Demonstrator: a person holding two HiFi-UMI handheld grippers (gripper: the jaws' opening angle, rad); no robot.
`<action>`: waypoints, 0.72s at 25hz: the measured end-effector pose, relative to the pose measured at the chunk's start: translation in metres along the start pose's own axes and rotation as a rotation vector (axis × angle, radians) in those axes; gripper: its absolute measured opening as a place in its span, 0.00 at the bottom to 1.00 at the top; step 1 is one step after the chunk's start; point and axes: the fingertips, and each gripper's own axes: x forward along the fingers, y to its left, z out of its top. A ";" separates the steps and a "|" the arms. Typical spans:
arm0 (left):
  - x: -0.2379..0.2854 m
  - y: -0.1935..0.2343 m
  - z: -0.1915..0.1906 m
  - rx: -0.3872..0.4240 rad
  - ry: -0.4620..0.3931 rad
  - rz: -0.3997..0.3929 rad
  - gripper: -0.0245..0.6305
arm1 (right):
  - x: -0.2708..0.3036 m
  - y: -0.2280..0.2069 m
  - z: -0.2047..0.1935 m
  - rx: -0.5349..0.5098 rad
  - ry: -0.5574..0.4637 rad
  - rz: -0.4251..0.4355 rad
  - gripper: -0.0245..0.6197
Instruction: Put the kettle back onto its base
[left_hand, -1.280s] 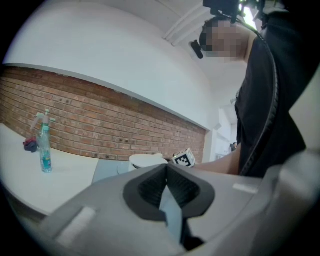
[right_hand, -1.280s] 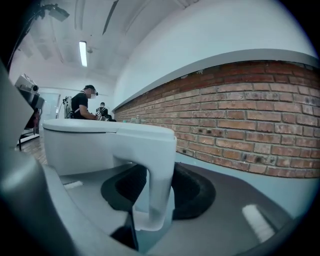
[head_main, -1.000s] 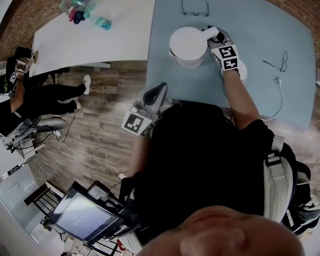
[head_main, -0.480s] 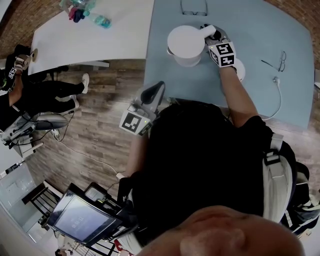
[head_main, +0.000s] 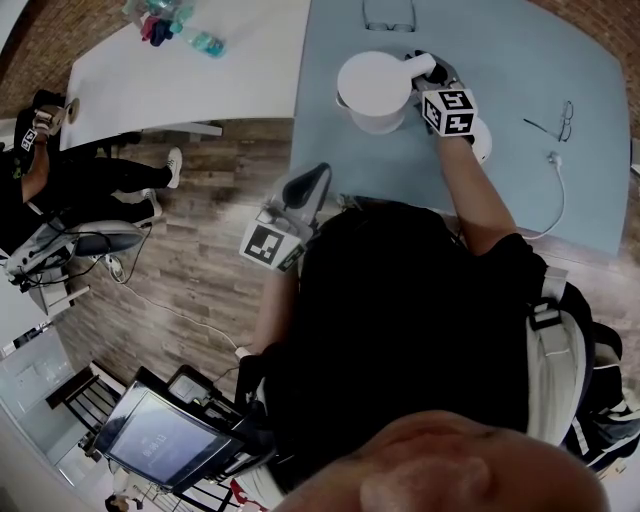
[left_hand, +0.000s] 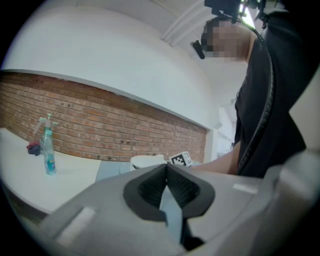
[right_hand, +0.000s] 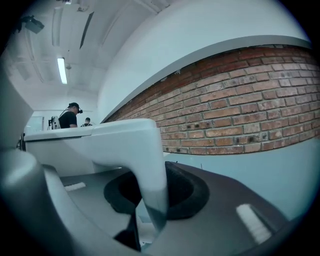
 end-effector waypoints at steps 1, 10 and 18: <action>0.000 -0.001 0.001 0.002 -0.001 -0.005 0.04 | -0.001 0.000 0.001 0.018 -0.001 -0.001 0.18; 0.000 0.000 0.002 -0.004 -0.018 -0.029 0.04 | -0.007 0.004 0.011 0.043 -0.015 0.004 0.20; 0.000 0.000 0.000 -0.011 -0.036 -0.048 0.04 | -0.016 0.007 0.039 0.103 -0.055 0.012 0.20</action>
